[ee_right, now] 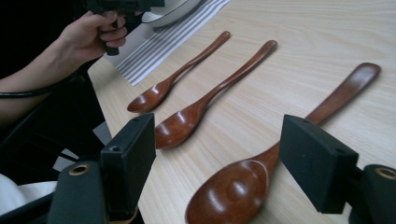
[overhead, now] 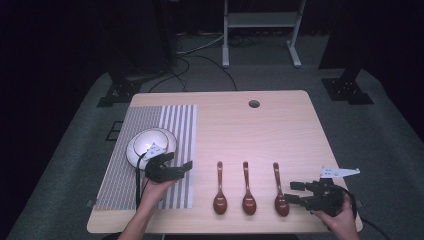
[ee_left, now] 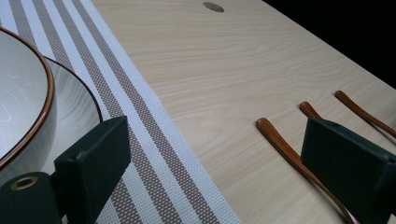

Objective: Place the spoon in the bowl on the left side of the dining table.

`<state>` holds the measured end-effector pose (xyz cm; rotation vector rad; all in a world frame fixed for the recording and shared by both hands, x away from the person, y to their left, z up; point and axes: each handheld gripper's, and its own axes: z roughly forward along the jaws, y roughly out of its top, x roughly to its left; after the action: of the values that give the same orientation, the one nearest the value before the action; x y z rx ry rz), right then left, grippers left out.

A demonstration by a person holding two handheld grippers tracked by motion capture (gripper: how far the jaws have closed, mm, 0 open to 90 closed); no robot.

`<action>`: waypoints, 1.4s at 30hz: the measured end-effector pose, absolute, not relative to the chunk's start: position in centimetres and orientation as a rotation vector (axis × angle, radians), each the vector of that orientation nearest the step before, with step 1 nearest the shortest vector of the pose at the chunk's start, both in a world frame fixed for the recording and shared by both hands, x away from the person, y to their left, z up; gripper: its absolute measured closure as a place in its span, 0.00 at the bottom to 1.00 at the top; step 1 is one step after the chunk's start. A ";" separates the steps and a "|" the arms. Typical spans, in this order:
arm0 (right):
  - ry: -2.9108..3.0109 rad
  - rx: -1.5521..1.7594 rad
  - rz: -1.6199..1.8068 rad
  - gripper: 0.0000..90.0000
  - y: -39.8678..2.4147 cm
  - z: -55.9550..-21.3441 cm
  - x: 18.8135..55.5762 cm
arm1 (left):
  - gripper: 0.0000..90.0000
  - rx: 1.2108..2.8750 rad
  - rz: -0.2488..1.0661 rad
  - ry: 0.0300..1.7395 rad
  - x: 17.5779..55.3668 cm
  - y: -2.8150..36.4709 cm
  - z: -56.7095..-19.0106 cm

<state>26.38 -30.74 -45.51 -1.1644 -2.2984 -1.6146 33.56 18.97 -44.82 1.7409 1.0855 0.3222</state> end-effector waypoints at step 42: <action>-2.389 -0.867 -1.362 0.83 -21.5 -46.5 27.0 | 0.08 1.724 0.251 1.067 33.3 16.7 -44.5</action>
<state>27.03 -21.45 -46.55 -0.8670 -2.3887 -1.3618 33.30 16.74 -44.45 1.7244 1.0669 0.2511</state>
